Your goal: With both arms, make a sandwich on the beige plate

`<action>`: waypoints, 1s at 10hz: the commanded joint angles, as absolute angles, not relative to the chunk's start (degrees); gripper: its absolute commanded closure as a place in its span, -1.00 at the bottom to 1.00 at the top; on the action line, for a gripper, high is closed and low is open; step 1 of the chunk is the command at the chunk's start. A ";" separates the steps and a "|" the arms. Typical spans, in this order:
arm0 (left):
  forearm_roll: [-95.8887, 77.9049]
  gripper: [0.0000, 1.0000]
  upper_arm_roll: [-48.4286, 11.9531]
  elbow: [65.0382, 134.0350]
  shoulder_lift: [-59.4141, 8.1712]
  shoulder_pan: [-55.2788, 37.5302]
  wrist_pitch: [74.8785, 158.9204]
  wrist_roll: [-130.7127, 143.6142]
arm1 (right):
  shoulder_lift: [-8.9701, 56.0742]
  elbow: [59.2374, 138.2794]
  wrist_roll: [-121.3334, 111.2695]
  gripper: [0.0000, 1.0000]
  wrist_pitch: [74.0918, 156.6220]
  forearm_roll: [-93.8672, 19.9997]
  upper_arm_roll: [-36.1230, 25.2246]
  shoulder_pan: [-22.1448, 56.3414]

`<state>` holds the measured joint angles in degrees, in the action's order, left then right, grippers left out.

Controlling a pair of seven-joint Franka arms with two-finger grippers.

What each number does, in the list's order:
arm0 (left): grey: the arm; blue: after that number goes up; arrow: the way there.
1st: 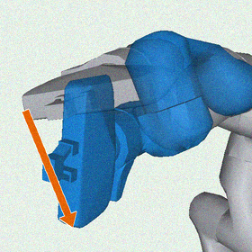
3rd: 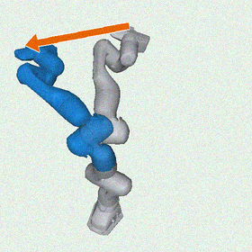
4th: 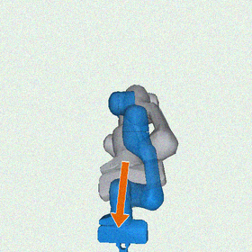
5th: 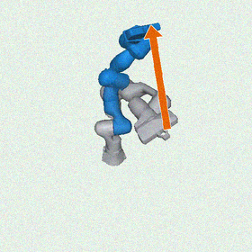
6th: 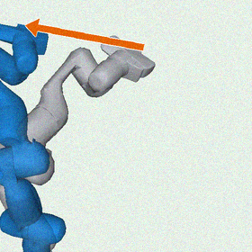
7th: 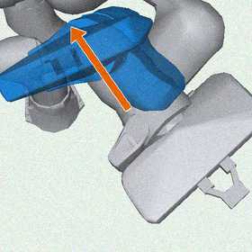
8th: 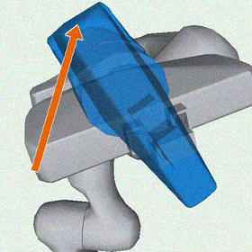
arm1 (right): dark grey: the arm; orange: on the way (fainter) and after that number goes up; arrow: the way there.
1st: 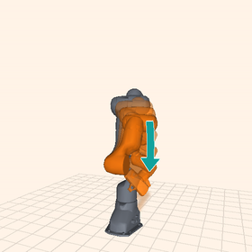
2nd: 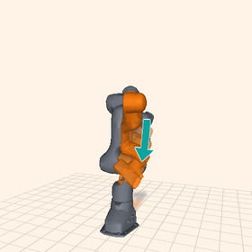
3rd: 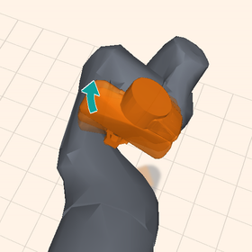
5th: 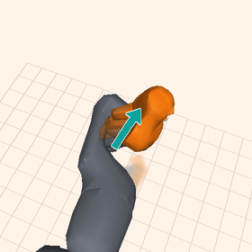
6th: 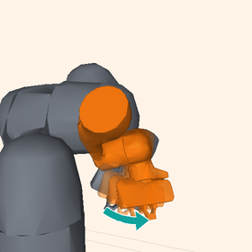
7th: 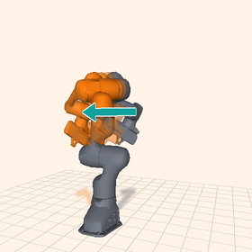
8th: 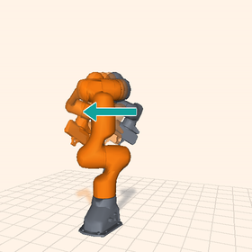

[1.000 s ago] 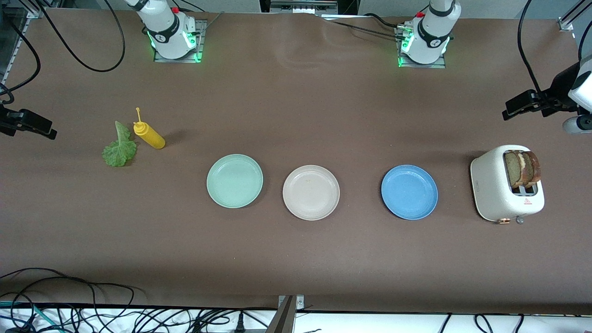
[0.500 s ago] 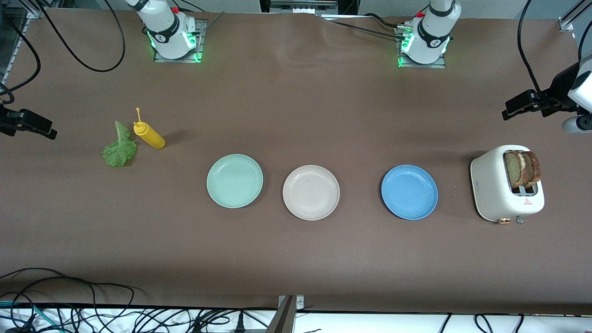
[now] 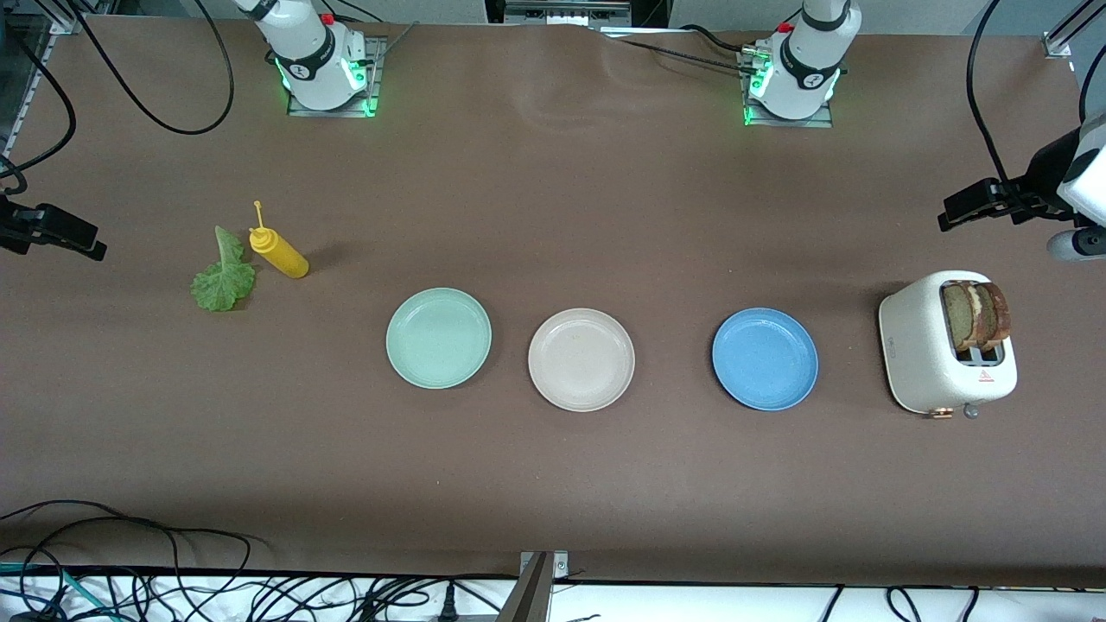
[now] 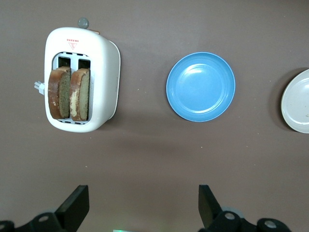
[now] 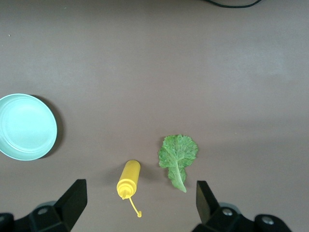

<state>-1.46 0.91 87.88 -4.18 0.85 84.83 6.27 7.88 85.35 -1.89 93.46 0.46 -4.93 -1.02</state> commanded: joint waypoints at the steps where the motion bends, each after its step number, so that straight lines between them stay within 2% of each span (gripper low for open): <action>1: -0.35 -1.00 0.97 85.87 -5.27 1.84 83.76 5.01 | 7.73 84.90 -2.46 -1.00 92.81 0.53 -4.66 -1.32; 10: -0.09 -1.00 0.97 85.78 -6.50 2.29 84.20 5.01 | 7.73 84.90 -2.46 -1.00 92.90 0.53 -4.57 -1.23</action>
<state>-1.43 1.34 87.88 -5.32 1.65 84.86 6.23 7.89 85.35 -1.89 93.46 0.46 -4.80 -1.00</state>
